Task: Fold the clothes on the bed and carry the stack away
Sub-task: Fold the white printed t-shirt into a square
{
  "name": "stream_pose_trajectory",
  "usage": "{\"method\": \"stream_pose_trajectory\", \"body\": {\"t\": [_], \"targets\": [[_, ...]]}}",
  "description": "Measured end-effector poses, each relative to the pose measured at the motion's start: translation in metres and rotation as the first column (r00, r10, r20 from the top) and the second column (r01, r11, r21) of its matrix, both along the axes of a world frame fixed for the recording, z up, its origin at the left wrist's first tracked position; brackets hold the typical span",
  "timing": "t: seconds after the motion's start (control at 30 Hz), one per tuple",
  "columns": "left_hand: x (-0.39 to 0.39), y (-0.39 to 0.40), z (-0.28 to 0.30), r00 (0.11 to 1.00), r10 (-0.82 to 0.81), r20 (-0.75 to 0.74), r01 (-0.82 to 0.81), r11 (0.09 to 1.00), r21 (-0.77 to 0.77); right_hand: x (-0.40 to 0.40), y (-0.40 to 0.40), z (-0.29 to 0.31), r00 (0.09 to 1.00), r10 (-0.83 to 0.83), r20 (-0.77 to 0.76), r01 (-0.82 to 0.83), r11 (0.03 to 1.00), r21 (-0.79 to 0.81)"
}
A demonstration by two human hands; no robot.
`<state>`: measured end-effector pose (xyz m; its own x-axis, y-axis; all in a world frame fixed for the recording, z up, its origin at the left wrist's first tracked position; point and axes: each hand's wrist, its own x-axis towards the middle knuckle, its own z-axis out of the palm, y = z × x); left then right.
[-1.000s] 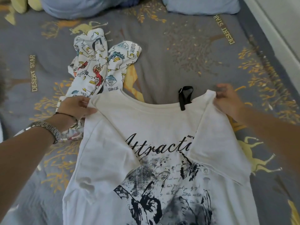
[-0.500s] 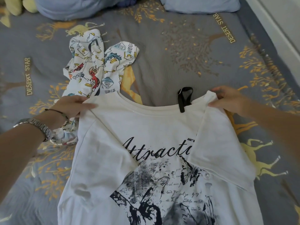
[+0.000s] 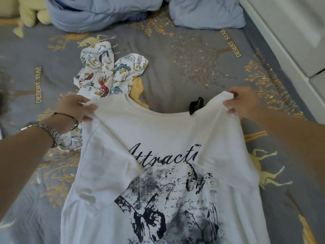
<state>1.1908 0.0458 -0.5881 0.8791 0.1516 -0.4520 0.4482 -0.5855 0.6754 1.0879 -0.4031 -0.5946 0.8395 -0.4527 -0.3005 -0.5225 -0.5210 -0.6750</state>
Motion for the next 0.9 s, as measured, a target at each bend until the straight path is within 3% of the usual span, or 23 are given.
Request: {"method": "stream_pose_trajectory", "body": {"t": [0.23, 0.37, 0.53, 0.9], "targets": [[0.015, -0.003, 0.036, 0.975, 0.051, 0.216, -0.050, 0.999, -0.012, 0.012, -0.005, 0.044, 0.989, 0.091, 0.114, -0.072, 0.985, -0.156], [0.035, -0.010, 0.059, 0.951, 0.061, 0.303, -0.059, 0.998, -0.015, 0.025, -0.012, 0.068, 0.974, 0.057, 0.221, 0.004, 0.965, -0.263], [0.053, -0.025, 0.082, 0.912, 0.060, 0.405, -0.048, 0.998, -0.038, 0.051, -0.023, 0.089, 0.951, 0.033, 0.309, 0.059, 0.957, -0.285], [0.007, -0.013, 0.076, 0.964, -0.022, 0.266, 0.081, 0.973, -0.214, -0.010, -0.020, 0.079, 0.982, 0.081, 0.169, -0.056, 0.987, -0.149]]}}
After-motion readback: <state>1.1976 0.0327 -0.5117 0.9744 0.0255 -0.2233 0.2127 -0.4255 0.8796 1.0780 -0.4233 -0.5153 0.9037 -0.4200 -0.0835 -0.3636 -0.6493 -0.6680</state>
